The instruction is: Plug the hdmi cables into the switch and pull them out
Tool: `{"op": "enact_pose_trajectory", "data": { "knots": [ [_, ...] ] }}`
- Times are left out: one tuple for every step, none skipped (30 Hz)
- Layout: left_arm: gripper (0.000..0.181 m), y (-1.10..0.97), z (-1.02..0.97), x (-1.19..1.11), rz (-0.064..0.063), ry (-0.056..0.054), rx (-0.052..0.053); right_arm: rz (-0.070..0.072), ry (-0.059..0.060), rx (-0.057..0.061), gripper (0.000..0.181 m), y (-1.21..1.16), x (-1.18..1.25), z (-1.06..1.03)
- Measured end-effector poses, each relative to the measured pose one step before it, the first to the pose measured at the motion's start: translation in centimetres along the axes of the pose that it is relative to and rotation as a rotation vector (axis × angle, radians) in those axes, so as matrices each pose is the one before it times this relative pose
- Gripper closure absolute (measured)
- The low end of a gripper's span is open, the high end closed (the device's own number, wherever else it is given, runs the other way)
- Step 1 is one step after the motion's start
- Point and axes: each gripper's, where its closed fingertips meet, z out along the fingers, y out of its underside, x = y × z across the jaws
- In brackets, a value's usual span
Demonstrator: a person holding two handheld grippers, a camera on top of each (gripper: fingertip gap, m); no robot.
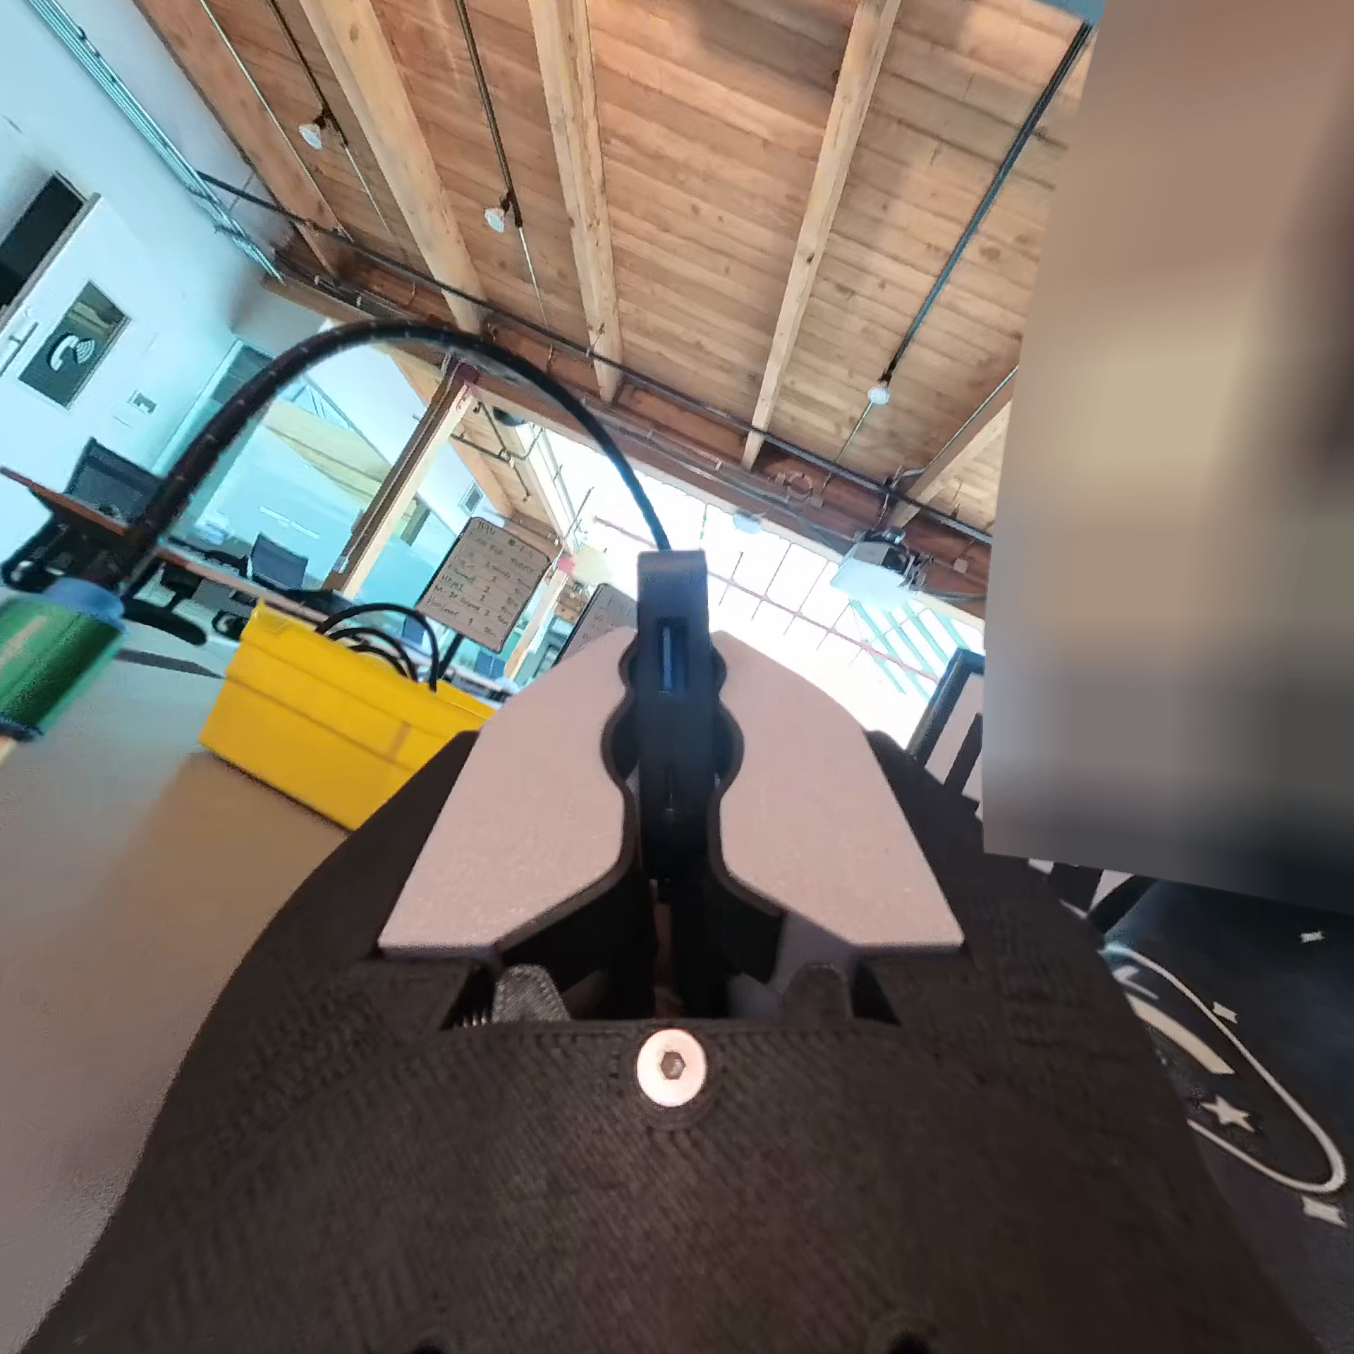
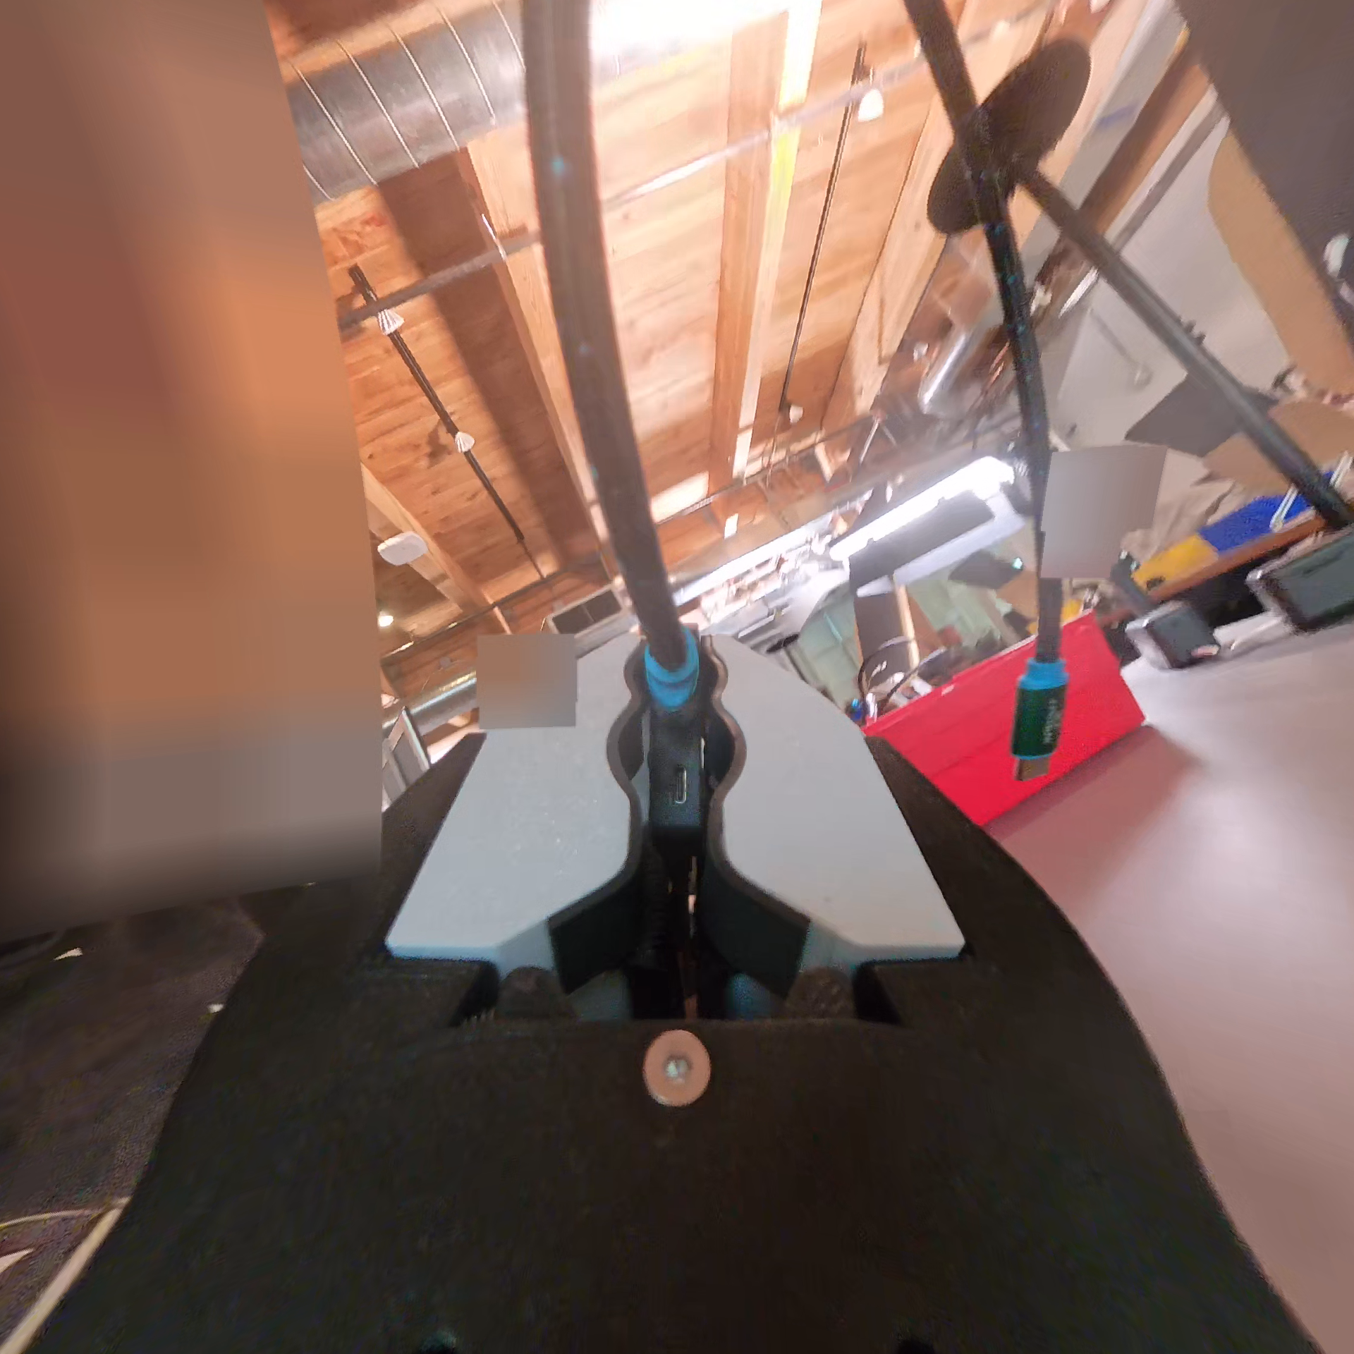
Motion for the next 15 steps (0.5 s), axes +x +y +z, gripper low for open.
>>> {"op": "enact_pose_trajectory", "data": {
  "knots": [
    [0.169,-0.052,0.015,0.075,-0.0084,0.0043,0.0175,-0.0217,0.0063,0.0272,0.169,-0.048,-0.060,0.016],
    [0.169,-0.063,0.032,0.004,-0.0054,0.0003,0.0120,-0.0249,0.0052,0.0172,0.168,-0.045,-0.033,0.060],
    [0.169,-0.118,0.036,-0.022,-0.0031,-0.0012,0.0083,-0.0153,0.0013,0.0041,0.169,-0.026,0.008,0.109],
    [0.169,-0.116,0.020,-0.137,-0.0046,-0.0066,0.0046,0.0015,0.0023,0.0052,0.169,-0.024,0.172,0.102],
    [0.169,-0.087,-0.005,-0.282,-0.0106,-0.0125,0.0035,0.0254,0.0084,0.0035,0.169,0.026,0.335,0.062],
    [0.169,-0.071,-0.044,-0.381,-0.0146,-0.0166,0.0025,0.0272,0.0157,-0.0006,0.169,0.071,0.418,0.035],
    [0.169,-0.061,-0.080,-0.379,-0.0118,-0.0157,0.0017,0.0146,0.0169,-0.0039,0.169,0.094,0.375,0.034],
    [0.169,-0.061,-0.066,-0.207,-0.0062,-0.0088,0.0014,0.0088,0.0072,-0.0028,0.168,0.073,0.159,0.035],
    [0.169,-0.026,-0.047,-0.011,0.0009,-0.0002,0.0005,0.0045,-0.0022,-0.0003,0.169,0.054,-0.045,0.008],
    [0.169,-0.028,-0.035,0.111,0.0087,0.0038,0.0007,-0.0014,-0.0056,0.0003,0.169,0.041,-0.118,0.012],
    [0.169,-0.073,-0.045,0.156,0.0105,0.0062,0.0034,-0.0046,-0.0070,0.0010,0.168,0.060,-0.170,0.040],
    [0.169,-0.142,-0.055,0.139,0.0086,0.0064,0.0080,-0.0077,-0.0052,0.0018,0.168,0.091,-0.154,0.046],
    [0.168,-0.271,-0.068,0.076,0.0055,0.0028,0.0153,-0.0083,0.0005,-0.0005,0.169,0.124,-0.063,0.059],
    [0.169,-0.364,-0.095,-0.005,0.0014,-0.0013,0.0217,-0.0012,0.0048,0.0036,0.170,0.101,-0.005,0.065],
    [0.169,-0.344,-0.090,-0.036,-0.0056,-0.0014,0.0201,0.0069,0.0056,0.0077,0.170,0.057,-0.006,0.076]
  ]
}}
